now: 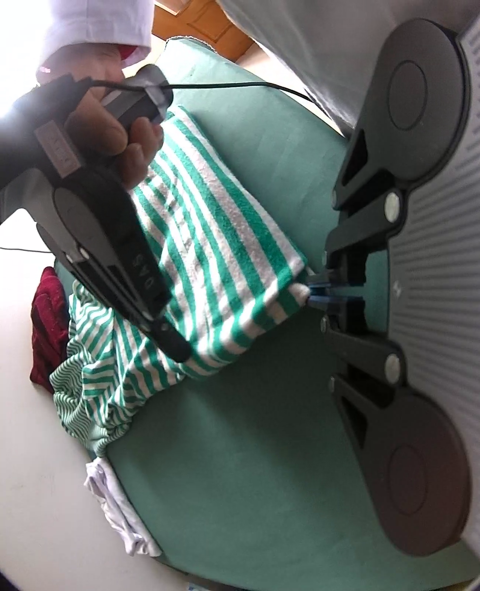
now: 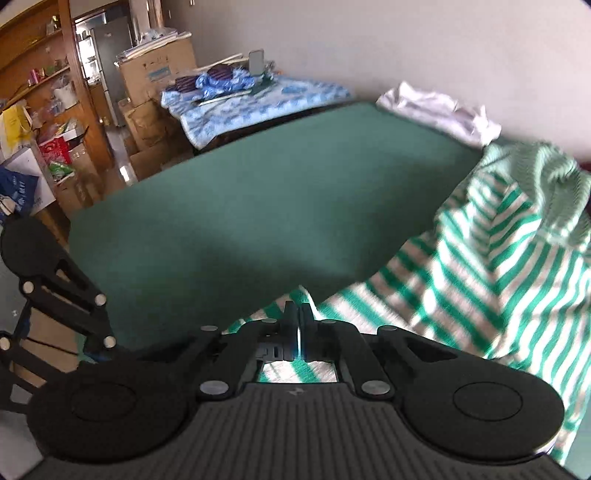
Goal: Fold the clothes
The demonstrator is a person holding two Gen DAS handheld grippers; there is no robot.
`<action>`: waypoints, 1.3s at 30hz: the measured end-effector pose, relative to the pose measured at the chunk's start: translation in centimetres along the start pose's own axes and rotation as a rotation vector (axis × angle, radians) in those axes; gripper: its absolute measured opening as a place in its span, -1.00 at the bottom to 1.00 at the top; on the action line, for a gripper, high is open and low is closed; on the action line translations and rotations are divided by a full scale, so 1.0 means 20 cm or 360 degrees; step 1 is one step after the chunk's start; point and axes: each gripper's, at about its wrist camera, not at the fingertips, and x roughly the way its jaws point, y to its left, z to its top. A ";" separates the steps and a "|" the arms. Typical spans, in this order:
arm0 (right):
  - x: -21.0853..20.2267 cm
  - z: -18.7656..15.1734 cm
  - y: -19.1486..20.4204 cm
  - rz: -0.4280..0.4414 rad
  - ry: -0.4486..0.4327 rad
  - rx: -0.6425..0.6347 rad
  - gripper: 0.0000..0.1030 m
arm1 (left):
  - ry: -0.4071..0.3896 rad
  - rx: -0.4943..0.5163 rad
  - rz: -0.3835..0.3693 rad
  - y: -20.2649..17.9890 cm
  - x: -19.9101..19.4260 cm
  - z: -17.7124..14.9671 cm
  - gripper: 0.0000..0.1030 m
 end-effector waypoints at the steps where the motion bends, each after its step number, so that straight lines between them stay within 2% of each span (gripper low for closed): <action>1: 0.00 0.00 0.00 -0.0027 -0.0010 -0.0001 -1.00 | -0.0003 0.0005 0.0003 0.00 0.00 0.00 -1.00; 3: 0.00 0.00 -0.02 -0.0044 -0.0018 0.0016 -1.00 | 0.0005 0.0021 -0.0001 -0.01 0.00 0.00 -1.00; 6: 0.01 -0.01 -0.03 -0.0180 -0.0030 -0.0027 -1.00 | 0.0027 0.0065 0.0004 -0.02 0.01 -0.01 -1.00; 8: 0.01 -0.01 -0.10 -0.0091 -0.0014 0.0124 -0.97 | 0.0026 0.0047 -0.0001 -0.01 0.00 -0.01 -1.00; 9: 0.01 -0.02 -0.14 -0.0008 -0.0007 0.0215 -0.90 | 0.0024 0.0030 -0.0007 0.00 -0.01 -0.01 -1.00; 11: -0.01 -0.03 -0.15 0.0092 0.0008 0.0253 -0.36 | 0.0022 0.0031 -0.0010 0.01 -0.01 0.01 -1.00; 13: -0.01 -0.05 -0.13 0.0103 0.0041 0.0174 -0.20 | 0.0026 0.0064 0.0000 0.01 0.01 0.01 -1.00; 14: -0.01 -0.06 -0.12 0.0107 0.0062 0.0145 -0.30 | 0.0030 0.0086 -0.0001 0.01 0.01 0.01 -1.00; 15: 0.00 -0.07 -0.12 0.0110 0.0083 0.0115 -0.50 | 0.0034 0.0108 -0.0002 0.00 0.01 0.01 -1.00; 16: 0.00 -0.08 -0.11 0.0113 0.0103 0.0085 -0.99 | 0.0037 0.0136 0.0003 0.01 0.01 0.01 -1.00; 19: -0.04 -0.08 -0.13 0.0009 -0.0001 0.0096 -1.00 | 0.0050 0.0181 0.0004 0.02 -0.01 0.01 -0.99; 23: -0.07 -0.07 -0.19 -0.0013 -0.0062 0.0205 -0.98 | 0.0077 0.0129 0.0019 0.07 -0.04 0.00 -1.00; 24: -0.07 -0.07 -0.19 0.0014 -0.0060 0.0211 -0.90 | 0.0088 0.0111 0.0028 0.08 -0.05 -0.01 -1.00; 25: -0.06 -0.08 -0.19 0.0063 -0.0034 0.0226 -0.71 | 0.0100 0.0092 0.0037 0.10 -0.05 -0.02 -1.00; 26: -0.05 -0.09 -0.19 0.0098 -0.0012 0.0232 -0.29 | 0.0110 0.0074 0.0044 0.11 -0.05 -0.02 -1.00; 27: -0.04 -0.10 -0.19 0.0130 0.0009 0.0237 -0.10 | 0.0095 0.0053 0.0019 0.11 -0.06 -0.02 -1.00; 28: -0.04 -0.11 -0.18 0.0131 0.0005 0.0226 -0.06 | 0.0079 0.0033 -0.0005 0.12 -0.07 -0.01 -1.00; 31: -0.03 -0.13 -0.18 0.0169 0.0006 0.0219 -0.06 | 0.0027 0.0054 -0.0061 0.08 -0.08 0.01 -1.00; 33: -0.05 -0.13 -0.17 0.0172 0.0003 0.0213 -0.09 | 0.0033 0.0057 -0.0113 0.06 -0.06 0.02 -0.90; 36: -0.04 -0.12 -0.16 0.0193 0.0003 0.0190 -0.10 | 0.0039 0.0091 -0.0095 0.02 -0.01 0.02 -0.83; 37: -0.03 -0.13 -0.15 0.0182 0.0018 0.0163 -0.22 | 0.0043 0.0097 -0.0081 0.01 0.01 0.02 -0.83; 38: -0.02 -0.13 -0.14 0.0172 0.0034 0.0136 -0.67 | 0.0042 0.0095 -0.0074 0.01 0.02 0.02 -0.85; 39: -0.03 -0.12 -0.13 0.0155 0.0033 0.0084 -0.97 | 0.0041 0.0093 -0.0066 0.01 0.04 0.02 -0.89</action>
